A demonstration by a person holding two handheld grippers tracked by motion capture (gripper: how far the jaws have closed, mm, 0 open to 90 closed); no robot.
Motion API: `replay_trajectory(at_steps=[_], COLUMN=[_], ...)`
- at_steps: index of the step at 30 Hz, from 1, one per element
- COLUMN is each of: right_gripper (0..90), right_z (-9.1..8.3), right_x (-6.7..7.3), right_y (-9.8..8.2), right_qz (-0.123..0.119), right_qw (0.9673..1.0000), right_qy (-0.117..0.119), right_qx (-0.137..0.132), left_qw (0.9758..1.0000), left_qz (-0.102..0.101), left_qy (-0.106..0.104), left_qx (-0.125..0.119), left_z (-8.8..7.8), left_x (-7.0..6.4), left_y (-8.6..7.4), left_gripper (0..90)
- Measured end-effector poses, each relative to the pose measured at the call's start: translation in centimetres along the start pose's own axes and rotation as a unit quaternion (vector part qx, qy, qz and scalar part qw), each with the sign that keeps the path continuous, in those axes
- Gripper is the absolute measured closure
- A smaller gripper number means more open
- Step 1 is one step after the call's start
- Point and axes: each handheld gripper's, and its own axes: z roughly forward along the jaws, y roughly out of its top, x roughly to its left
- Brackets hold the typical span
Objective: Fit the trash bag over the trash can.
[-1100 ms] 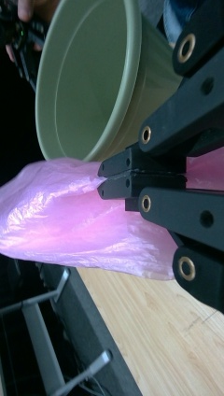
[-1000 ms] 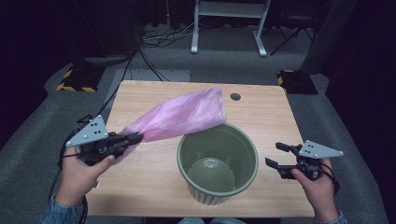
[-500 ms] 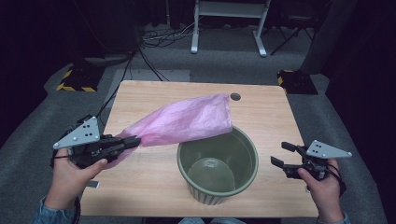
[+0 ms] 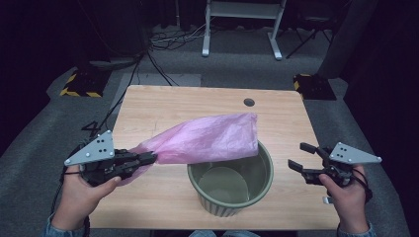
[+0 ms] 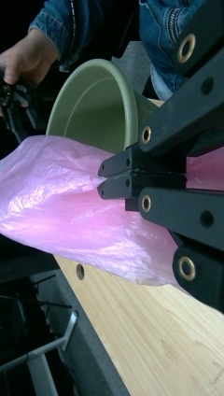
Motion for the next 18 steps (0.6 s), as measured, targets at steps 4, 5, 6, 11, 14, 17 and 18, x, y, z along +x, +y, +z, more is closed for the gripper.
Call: replay_trajectory(at_steps=[4, 5, 6, 11, 14, 17, 18], right_gripper=[25.6, 25.6, 25.7, 25.6, 25.6, 25.3, 25.2], right_z=[0.4, 0.4, 0.6, 1.3, 1.6, 2.0, 2.1], right_x=[0.7, 0.9, 1.1, 1.8, 2.1, 2.3, 2.4], right_y=[2.6, 3.0, 3.6, 5.9, 6.7, 7.5, 7.7], right_qz=[-0.014, -0.017, -0.023, -0.032, -0.031, -0.028, -0.028], right_qw=[0.9998, 0.9997, 0.9996, 0.9987, 0.9983, 0.9978, 0.9977], right_qy=[0.011, 0.014, 0.017, 0.036, 0.046, 0.054, 0.056], right_qx=[-0.004, -0.004, -0.005, -0.013, -0.019, -0.025, -0.026], left_qw=[1.0, 1.0, 0.9999, 0.9998, 0.9997, 0.9997, 0.9997], left_qz=[-0.003, -0.002, -0.002, -0.001, -0.001, 0.001, -0.002], left_qy=[-0.006, -0.009, -0.012, -0.018, -0.021, -0.023, -0.025], left_qx=[-0.002, -0.003, -0.004, -0.009, -0.01, -0.008, -0.008], left_z=[0.2, 0.3, 0.3, 0.3, 0.2, 0.3, 0.4], left_x=[-0.1, -0.1, -0.2, -0.7, -0.9, -1.1, -1.2], left_y=[0.1, 0.2, 0.2, 0.1, 0.0, -0.1, -0.1], left_gripper=[89.9, 89.9, 89.9, 89.9, 89.9, 90.0, 89.9])
